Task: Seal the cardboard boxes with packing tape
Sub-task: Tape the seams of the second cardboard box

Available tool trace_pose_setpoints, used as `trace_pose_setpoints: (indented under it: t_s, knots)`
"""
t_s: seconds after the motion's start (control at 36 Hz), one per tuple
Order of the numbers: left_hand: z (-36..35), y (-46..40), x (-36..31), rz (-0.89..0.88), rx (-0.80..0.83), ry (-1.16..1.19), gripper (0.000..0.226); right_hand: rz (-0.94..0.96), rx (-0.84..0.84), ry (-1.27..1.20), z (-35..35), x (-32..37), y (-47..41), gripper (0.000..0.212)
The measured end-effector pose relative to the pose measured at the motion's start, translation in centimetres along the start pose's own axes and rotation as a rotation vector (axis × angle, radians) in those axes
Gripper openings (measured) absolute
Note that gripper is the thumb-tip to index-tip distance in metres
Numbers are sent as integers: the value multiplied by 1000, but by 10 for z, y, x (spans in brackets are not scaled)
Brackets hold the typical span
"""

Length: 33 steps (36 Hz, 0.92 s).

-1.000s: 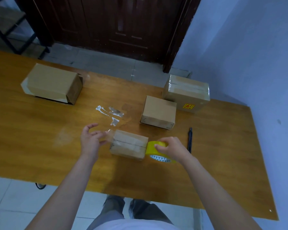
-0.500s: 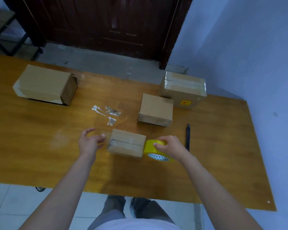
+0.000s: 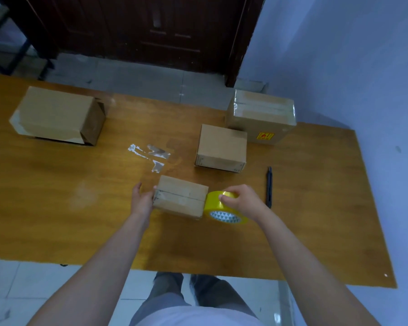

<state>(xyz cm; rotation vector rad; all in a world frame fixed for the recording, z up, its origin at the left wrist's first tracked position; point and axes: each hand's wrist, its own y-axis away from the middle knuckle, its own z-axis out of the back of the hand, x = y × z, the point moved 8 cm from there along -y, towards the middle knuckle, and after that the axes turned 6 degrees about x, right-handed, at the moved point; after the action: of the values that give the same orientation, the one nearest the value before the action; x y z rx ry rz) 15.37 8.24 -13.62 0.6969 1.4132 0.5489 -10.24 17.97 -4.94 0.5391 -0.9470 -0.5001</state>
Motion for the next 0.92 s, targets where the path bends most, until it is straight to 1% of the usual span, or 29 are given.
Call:
trace_pose_setpoints:
  t_s: [0.06,0.14,0.19,0.28,0.33,0.39,0.42,0.47,0.5,0.53,0.61,0.69,0.75,0.81,0.86,0.92]
  knots:
    - [3,-4,-1,-4,5,-84,56,-8,3,-11,0,-1,1,36]
    - [9,-12,-12,-11,1,-310,51,-9,17,-23,-1,0,1,37]
    - [10,-10,-29,-55,-65,-400,43,-10,24,-33,-2,-1,1,37]
    - [12,11,-63,-234,-255,-481,35,0,20,-51,-3,-1,0,37]
    - [3,33,-78,-404,-307,-580,33,16,8,-77,-7,0,-1,35]
    - [-24,54,-81,-543,-232,-785,34,40,-4,-105,-13,6,-2,30]
    - [-40,61,-76,-576,-177,-917,35,61,-11,-109,-17,12,-3,27]
    - [-64,67,-61,-597,-102,-1147,43,104,-24,-111,-25,22,-7,20]
    - [-70,66,-53,-594,-87,-1214,48,114,-33,-111,-28,25,-8,20]
    - [-72,66,-47,-593,-80,-1244,52,116,-42,-105,-29,27,-9,22]
    - [-67,61,-38,-621,-94,-1235,71,124,-48,-59,-29,27,-9,28]
    - [-66,54,-31,-606,-87,-1264,77,112,-53,-67,-25,20,-6,30]
    - [-68,54,-32,-587,-82,-1275,74,89,-51,-51,-23,14,-4,34]
    - [-68,53,-30,-557,-79,-1282,64,65,-43,85,-23,5,-4,40]
    - [-68,54,-31,-572,-104,-1277,58,-12,-22,262,-27,-10,-4,49]
    - [-70,57,-32,-577,-111,-1289,54,-88,8,332,-31,-25,-2,55]
